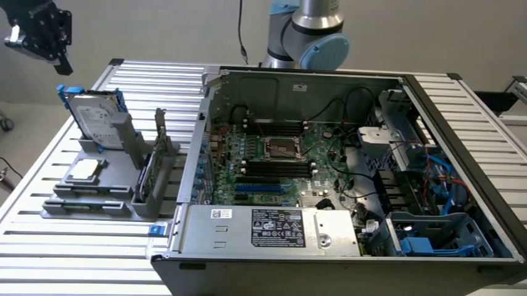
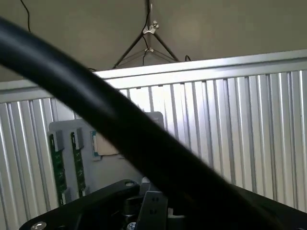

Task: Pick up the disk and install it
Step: 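Pick up the disk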

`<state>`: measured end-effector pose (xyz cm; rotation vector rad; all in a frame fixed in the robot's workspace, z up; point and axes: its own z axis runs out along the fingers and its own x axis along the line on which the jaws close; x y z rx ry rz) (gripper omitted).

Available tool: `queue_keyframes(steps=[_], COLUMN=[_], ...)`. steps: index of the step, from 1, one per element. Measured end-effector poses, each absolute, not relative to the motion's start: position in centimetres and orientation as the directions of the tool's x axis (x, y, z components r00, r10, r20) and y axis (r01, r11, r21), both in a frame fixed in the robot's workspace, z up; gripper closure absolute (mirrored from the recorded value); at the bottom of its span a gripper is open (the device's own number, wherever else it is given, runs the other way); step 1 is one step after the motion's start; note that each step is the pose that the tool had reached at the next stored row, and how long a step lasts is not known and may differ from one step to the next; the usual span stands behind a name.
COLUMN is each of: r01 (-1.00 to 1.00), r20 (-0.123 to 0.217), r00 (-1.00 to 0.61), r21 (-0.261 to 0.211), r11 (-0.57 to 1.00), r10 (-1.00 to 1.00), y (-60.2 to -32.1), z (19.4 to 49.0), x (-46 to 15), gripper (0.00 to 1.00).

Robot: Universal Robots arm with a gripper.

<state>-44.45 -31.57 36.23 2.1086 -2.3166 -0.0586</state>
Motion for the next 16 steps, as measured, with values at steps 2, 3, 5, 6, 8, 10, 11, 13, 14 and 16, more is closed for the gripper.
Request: queue_keyframes(steps=[2, 3, 5, 6, 8, 10, 11, 13, 14, 16], r01=[-0.998, -0.999, -1.000, -1.000, -0.999, -0.999, -0.999, -0.998, -0.998, -0.998], r20=[-0.019, -0.019, -0.019, -0.019, -0.020, -0.019, -0.019, -0.019, -0.019, -0.019], r00=[-0.057, -0.040, -0.002, 0.014, 0.039, 0.049, 0.052, 0.056, 0.056, 0.057], r21=[0.029, 0.026, 0.020, 0.016, 0.013, 0.013, 0.013, 0.013, 0.013, 0.013], r11=[0.057, 0.039, 0.002, -0.015, -0.039, -0.049, -0.053, -0.056, -0.056, -0.057], r10=[-0.998, -0.999, -1.000, -1.000, -0.999, -0.999, -0.998, -0.998, -0.998, -0.998], y=[-31.57, -31.57, -31.57, -31.57, -31.57, -31.58, -31.58, -31.59, -31.58, -31.59], z=[36.23, 36.22, 36.22, 36.22, 36.21, 36.21, 36.21, 36.17, 36.11, 35.83], x=[-44.46, -44.46, -44.46, -44.46, -44.42, -44.34, -44.30, -44.25, -44.24, -44.24], gripper=[0.89, 0.89, 0.89, 0.89, 0.89, 0.88, 0.82, 0.76, 0.70, 0.64])
